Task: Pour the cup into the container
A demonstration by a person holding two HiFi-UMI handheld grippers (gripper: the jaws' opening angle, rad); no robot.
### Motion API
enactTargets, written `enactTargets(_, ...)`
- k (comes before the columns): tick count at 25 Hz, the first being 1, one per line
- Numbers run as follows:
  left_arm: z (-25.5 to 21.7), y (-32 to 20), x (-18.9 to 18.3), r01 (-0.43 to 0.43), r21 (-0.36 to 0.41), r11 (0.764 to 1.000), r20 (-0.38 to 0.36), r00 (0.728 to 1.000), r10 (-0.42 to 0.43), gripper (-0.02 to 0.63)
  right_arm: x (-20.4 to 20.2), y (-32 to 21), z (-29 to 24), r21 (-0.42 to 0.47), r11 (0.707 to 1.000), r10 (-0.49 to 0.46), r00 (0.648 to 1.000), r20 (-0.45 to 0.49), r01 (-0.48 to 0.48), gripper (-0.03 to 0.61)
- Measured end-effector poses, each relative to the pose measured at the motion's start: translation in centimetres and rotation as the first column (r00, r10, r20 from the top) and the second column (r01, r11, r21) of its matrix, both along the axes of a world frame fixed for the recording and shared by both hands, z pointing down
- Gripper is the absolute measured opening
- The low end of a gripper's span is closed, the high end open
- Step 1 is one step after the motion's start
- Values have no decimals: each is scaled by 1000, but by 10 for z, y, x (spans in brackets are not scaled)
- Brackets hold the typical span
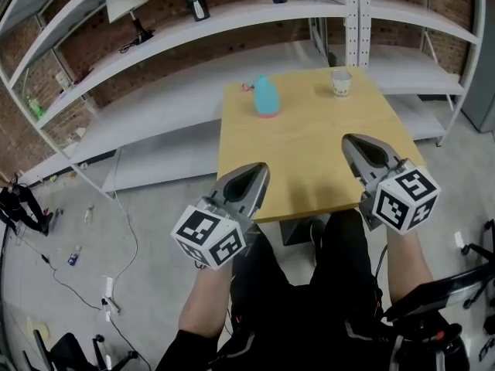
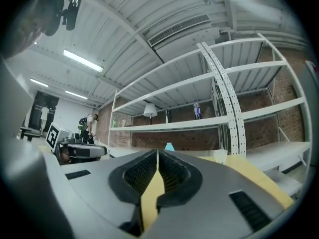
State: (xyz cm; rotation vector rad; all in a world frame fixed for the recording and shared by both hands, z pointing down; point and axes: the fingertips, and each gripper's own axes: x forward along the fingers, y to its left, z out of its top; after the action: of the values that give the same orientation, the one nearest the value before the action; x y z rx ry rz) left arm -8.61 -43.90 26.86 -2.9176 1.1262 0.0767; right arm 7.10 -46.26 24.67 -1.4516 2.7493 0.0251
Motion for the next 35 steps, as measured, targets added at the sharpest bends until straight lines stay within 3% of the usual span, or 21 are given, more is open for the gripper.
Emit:
enactTargets(13,-17,-139,29,-93,-33,995,20,995,93,-8,5,-136,-9,0,1000,25,999,-27,-25,5)
enactTargets(22,-8,-189,51,-142,-55,988,65,987,145,-8,27,-188,-12,-29,997,76,997,-7,-77,115)
enactTargets(26,1,-205,58,-154,-65,986,63,985,158,-8,39,-213,-7,-50,992,112,993,-45,-115,187)
enactTargets(35,41,-223,71,-185,-110,977,97,976,196,-8,87,-271,35,-164,958,221,970,-100,-236,285)
